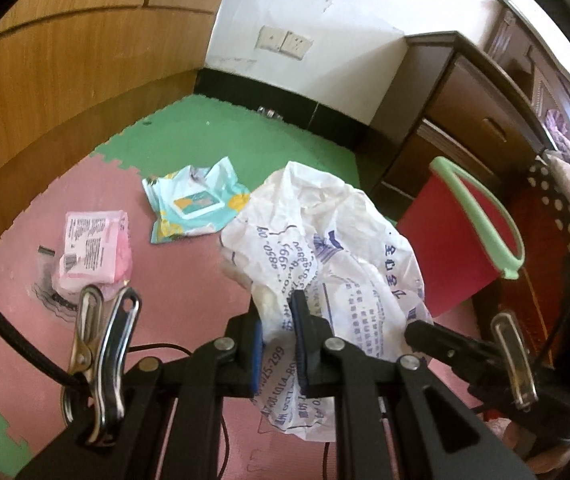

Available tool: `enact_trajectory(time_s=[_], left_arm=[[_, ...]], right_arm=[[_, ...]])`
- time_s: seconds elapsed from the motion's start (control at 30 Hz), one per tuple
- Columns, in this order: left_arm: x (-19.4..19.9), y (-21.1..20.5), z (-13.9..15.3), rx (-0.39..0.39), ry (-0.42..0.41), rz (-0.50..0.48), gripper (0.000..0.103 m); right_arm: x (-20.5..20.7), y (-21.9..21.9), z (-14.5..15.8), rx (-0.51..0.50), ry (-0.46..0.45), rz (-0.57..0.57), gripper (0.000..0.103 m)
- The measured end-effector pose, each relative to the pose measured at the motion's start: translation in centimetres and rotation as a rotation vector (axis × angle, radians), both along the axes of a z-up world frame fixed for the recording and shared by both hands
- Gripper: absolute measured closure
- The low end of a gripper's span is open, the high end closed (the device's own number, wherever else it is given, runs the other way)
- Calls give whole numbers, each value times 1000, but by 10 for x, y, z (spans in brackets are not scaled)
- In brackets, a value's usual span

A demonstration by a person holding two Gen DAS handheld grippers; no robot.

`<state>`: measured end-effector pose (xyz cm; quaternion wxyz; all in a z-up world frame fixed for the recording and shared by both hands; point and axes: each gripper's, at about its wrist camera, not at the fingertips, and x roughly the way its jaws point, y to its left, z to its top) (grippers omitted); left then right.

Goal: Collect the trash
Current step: 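Carry the plastic bag in the right tool over the red bucket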

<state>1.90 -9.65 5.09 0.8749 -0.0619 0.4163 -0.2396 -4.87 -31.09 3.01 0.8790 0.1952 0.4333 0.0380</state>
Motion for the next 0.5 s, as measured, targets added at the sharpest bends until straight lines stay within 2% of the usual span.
enact_trajectory(time_s=[0.27, 0.5], left_arm=[[-16, -21, 38, -9, -92, -42, 90], [-21, -60, 67, -13, -156, -104, 90]], right_arm=[[-23, -13, 34, -16, -126, -56, 95], [-41, -39, 56, -9, -214, -125, 95]])
